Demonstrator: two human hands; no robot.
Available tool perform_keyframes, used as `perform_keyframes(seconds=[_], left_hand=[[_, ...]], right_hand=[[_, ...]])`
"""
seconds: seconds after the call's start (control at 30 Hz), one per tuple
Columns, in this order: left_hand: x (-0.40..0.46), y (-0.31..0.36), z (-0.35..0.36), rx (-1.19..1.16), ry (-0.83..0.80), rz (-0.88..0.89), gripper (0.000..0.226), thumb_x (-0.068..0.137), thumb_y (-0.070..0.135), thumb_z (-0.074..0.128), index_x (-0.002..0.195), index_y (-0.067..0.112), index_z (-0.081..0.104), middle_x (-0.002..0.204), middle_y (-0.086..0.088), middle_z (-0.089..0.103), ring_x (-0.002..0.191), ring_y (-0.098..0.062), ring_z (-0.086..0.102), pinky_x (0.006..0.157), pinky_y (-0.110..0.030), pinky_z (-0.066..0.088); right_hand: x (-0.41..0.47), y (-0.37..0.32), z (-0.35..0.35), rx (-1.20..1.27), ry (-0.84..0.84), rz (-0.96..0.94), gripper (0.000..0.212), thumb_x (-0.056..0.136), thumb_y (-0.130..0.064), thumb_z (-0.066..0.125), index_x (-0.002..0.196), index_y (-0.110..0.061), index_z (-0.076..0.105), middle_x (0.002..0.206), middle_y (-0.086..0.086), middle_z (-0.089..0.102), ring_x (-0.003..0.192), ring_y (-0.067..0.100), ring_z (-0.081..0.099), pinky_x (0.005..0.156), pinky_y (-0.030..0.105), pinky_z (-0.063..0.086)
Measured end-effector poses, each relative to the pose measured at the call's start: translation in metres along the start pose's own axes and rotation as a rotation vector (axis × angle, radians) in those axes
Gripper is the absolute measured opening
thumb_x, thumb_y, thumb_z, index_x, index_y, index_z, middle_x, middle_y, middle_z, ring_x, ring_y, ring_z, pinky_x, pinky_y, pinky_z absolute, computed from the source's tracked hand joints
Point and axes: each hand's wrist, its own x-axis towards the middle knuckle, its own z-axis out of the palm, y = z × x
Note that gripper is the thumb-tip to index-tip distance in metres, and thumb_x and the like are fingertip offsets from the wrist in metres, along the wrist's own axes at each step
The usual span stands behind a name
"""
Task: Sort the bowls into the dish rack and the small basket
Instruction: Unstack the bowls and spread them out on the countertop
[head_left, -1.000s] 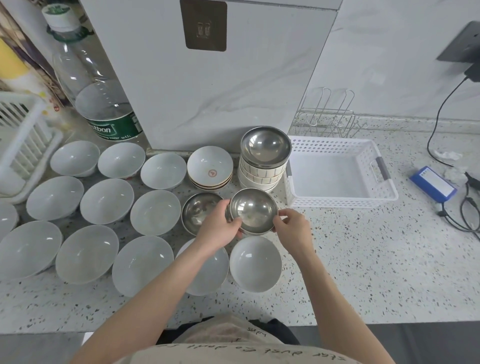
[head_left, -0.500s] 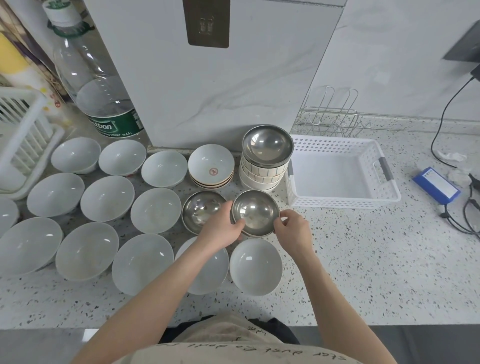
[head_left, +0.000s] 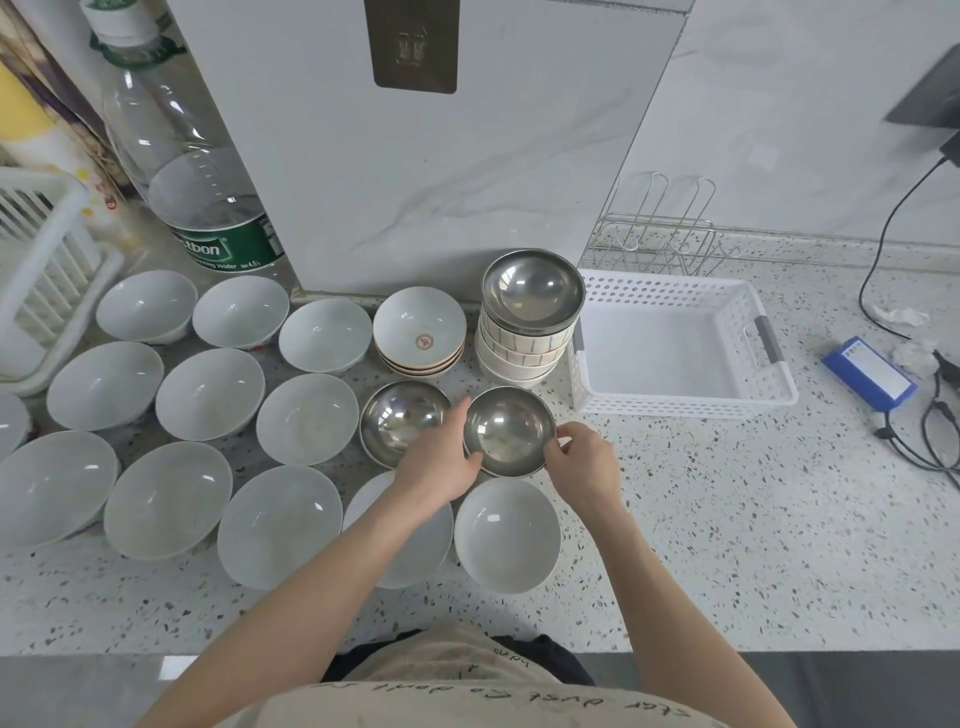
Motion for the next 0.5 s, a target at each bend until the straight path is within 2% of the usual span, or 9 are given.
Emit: perform_keyframes(seconds=[0.1,0.2,0.33,0.4,0.5], left_hand=[[0.0,-0.001,0.001,0.003,-0.001,0.007,0.072,0.094,0.026,0.059,0.155,0.029,0.021,0.112,-0.004,0.067,0.104,-0.027,0.063,0.084,-0.036,0.048],[0.002,-0.002,0.0,0.004,-0.018,-0.012,0.069,0.094,0.026,0.058,0.154,0.029,0.025,0.108,-0.002,0.066,0.104,-0.026,0.063,0.083,-0.034,0.048],[0.001,-0.002,-0.001,-0.016,-0.017,0.006,0.071,0.093,0.026,0.059,0.154,0.031,0.022,0.081,0.008,0.054,0.09,-0.024,0.062,0.076,-0.033,0.047],[-0.001,-0.002,-0.003,-0.041,0.008,0.018,0.07,0.092,0.025,0.059,0.153,0.032,0.024,0.079,0.008,0.054,0.083,-0.02,0.059,0.074,-0.031,0.046],[-0.008,-0.005,-0.007,-0.095,0.032,0.016,0.06,0.092,0.027,0.059,0.147,0.03,0.034,0.082,0.007,0.059,0.084,-0.018,0.063,0.076,-0.032,0.049]], right_hand=[[0.001,-0.001,0.002,-0.021,0.012,-0.007,0.027,0.093,-0.022,0.049,0.112,-0.013,0.065,0.075,0.007,0.067,0.062,0.022,0.057,0.058,0.029,0.045],[0.002,0.0,0.002,-0.02,-0.001,-0.008,0.027,0.092,-0.022,0.05,0.113,-0.014,0.065,0.078,0.006,0.072,0.065,0.022,0.061,0.06,0.03,0.048],[0.002,0.0,0.001,-0.001,-0.011,-0.017,0.028,0.095,-0.027,0.048,0.114,-0.016,0.065,0.077,0.004,0.072,0.07,0.022,0.065,0.066,0.034,0.054],[-0.001,0.002,-0.001,0.024,-0.014,-0.014,0.032,0.097,-0.032,0.046,0.119,-0.017,0.064,0.078,0.002,0.072,0.07,0.021,0.064,0.067,0.034,0.054],[-0.011,0.008,-0.006,0.064,-0.005,0.016,0.036,0.097,-0.034,0.043,0.125,-0.019,0.06,0.078,0.002,0.072,0.069,0.019,0.063,0.065,0.033,0.051]])
